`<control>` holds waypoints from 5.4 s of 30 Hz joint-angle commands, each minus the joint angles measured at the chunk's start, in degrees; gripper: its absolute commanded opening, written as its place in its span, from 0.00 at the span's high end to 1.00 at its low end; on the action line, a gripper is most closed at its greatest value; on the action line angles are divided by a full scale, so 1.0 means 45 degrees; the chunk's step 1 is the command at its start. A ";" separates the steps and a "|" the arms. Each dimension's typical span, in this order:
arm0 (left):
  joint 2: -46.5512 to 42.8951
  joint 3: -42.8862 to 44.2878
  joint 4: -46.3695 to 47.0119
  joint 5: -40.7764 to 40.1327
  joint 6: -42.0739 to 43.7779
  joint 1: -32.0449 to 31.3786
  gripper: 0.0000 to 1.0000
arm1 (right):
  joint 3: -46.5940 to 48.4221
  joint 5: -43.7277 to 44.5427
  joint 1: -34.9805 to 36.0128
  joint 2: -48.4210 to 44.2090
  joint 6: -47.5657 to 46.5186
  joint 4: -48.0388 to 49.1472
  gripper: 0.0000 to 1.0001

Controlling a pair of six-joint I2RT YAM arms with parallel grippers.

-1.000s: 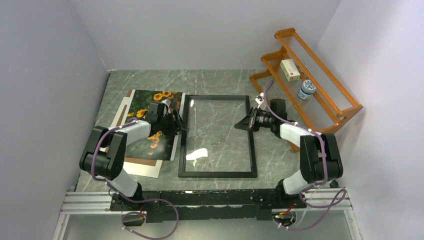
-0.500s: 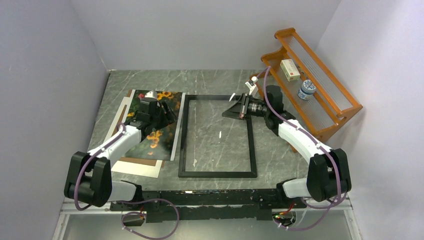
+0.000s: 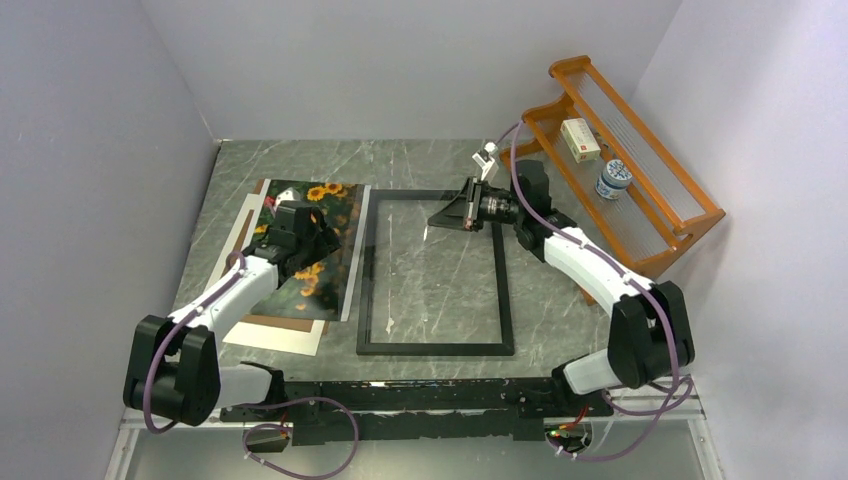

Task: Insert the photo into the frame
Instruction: Place the photo frame item in the photo frame.

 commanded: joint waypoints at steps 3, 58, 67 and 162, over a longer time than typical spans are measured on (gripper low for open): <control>0.0141 -0.0163 0.0891 0.1251 0.0342 0.0043 0.25 | -0.0827 0.0408 -0.0251 0.1105 -0.0841 0.0709 1.00; 0.6844 0.2992 0.0706 0.3810 0.2472 -0.1026 0.33 | -0.3648 -0.0390 -0.3418 0.2376 -0.3885 0.0676 1.00; 0.7141 0.3134 0.0698 0.3807 0.2468 -0.1090 0.34 | -0.3507 -0.0237 -0.3478 0.2450 -0.4134 0.0495 1.00; 0.8205 0.3539 -0.0002 0.3067 0.2410 -0.1168 0.37 | -0.3913 0.1318 -0.3255 0.1901 -0.5225 0.0289 1.00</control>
